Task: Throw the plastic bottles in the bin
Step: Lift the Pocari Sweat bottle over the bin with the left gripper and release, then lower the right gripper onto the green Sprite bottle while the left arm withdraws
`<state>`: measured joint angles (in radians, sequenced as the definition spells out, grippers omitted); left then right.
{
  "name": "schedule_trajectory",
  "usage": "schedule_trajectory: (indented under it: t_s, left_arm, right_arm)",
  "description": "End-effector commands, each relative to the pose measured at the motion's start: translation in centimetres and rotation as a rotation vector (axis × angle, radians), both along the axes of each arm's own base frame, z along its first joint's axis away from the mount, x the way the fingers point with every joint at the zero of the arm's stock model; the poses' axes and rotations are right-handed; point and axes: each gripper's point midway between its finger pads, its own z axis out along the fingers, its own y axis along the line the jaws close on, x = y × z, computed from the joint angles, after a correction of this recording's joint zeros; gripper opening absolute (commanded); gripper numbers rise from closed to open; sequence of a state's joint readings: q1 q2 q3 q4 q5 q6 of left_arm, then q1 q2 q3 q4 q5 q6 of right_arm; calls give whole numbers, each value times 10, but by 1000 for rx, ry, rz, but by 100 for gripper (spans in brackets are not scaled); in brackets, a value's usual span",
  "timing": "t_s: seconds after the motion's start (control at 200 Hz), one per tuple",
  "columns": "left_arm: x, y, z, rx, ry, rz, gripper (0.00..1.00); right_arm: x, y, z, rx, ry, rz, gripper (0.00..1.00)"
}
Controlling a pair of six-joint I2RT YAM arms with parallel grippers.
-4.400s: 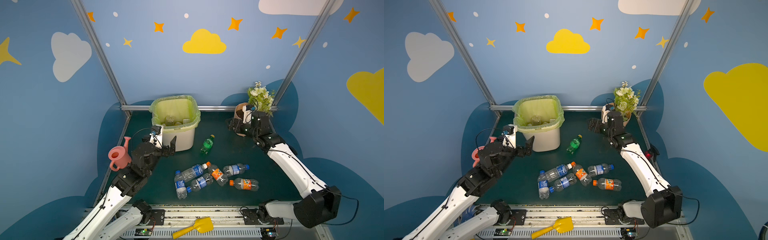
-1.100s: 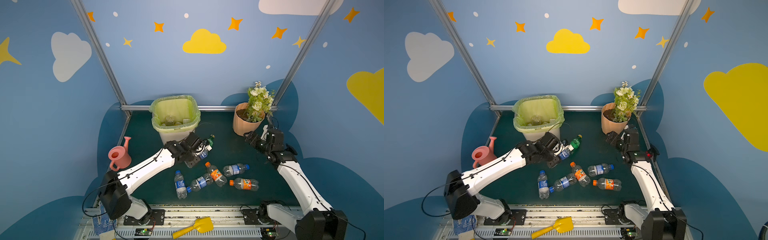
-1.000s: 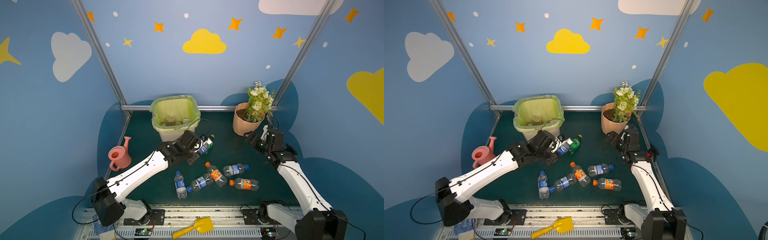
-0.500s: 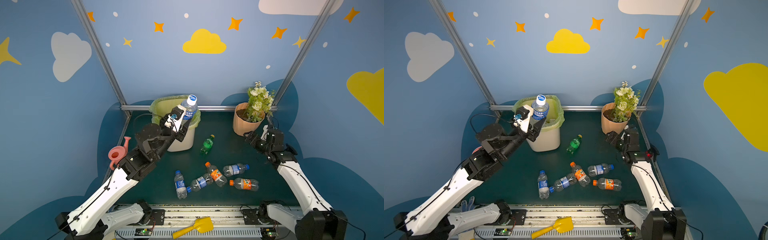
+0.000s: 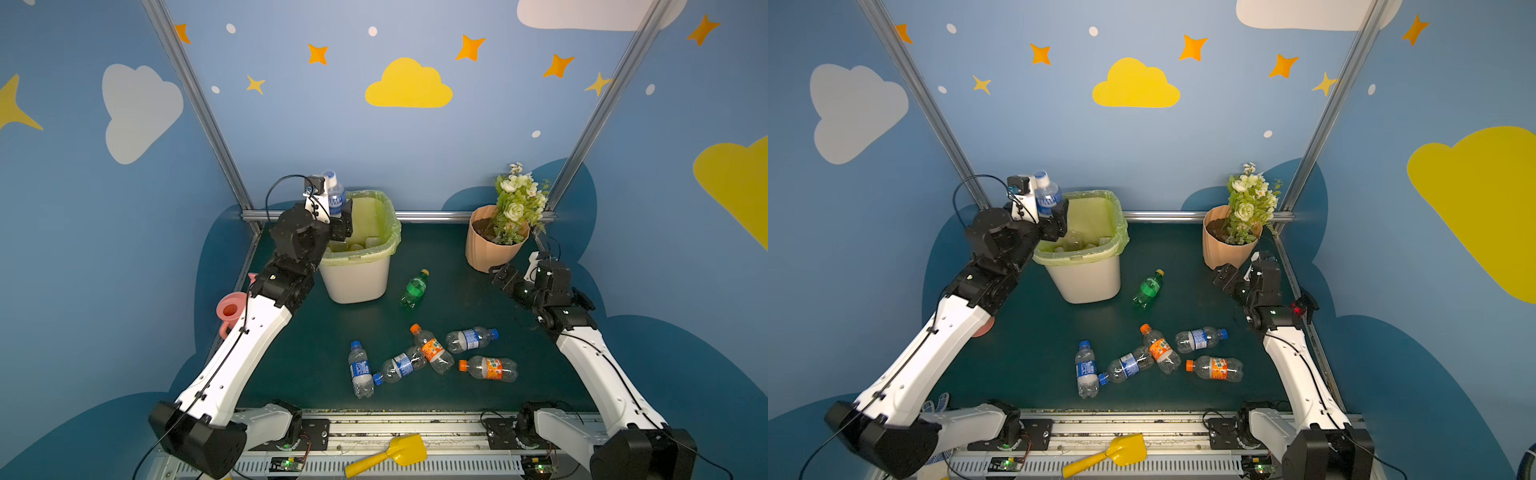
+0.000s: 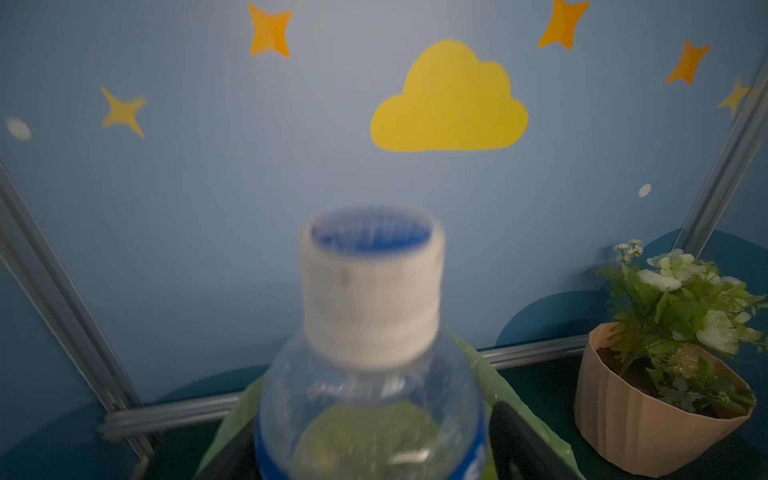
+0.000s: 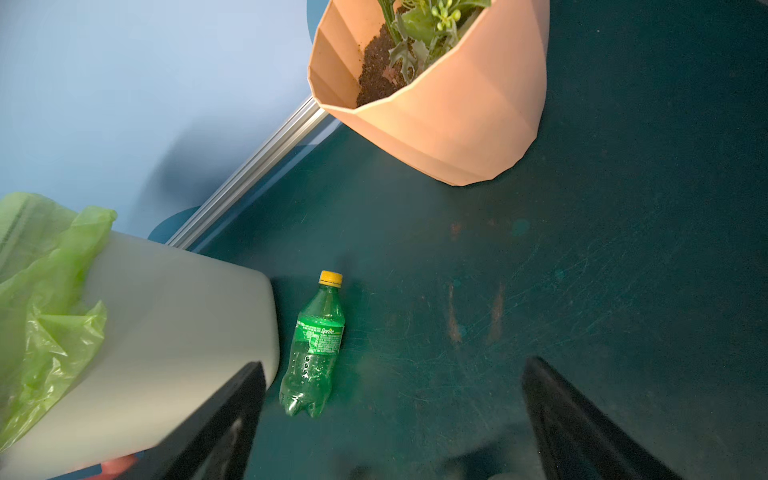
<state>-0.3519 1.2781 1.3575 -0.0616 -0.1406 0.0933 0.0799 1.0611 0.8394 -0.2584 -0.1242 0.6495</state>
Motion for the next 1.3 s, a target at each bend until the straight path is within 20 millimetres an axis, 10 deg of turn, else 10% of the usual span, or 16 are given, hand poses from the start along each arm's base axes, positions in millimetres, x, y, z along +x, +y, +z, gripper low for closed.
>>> schedule_trajectory:
  t_s: [0.0, 0.19, 0.36, 0.796, 1.291]
  left_arm:
    - [-12, -4, 23, -74, -16, -55, 98]
    - [-49, 5, 93, -58, -244, -76, 100]
    - [-73, 16, 109, -58, -296, -63, 100]
    - [-87, 47, 58, -67, -216, 81, 100]
    - [-112, 126, 1, -134, -114, 397, 100]
  right_arm:
    - [-2, -2, 9, -6, -24, 4, 96]
    - [0, -2, 14, -6, -35, 3, 96]
    - [2, 0, 12, 3, -27, 7, 96]
    - [10, 13, -4, 75, 60, 48, 95]
    - [38, 106, -45, 108, 237, 286, 95]
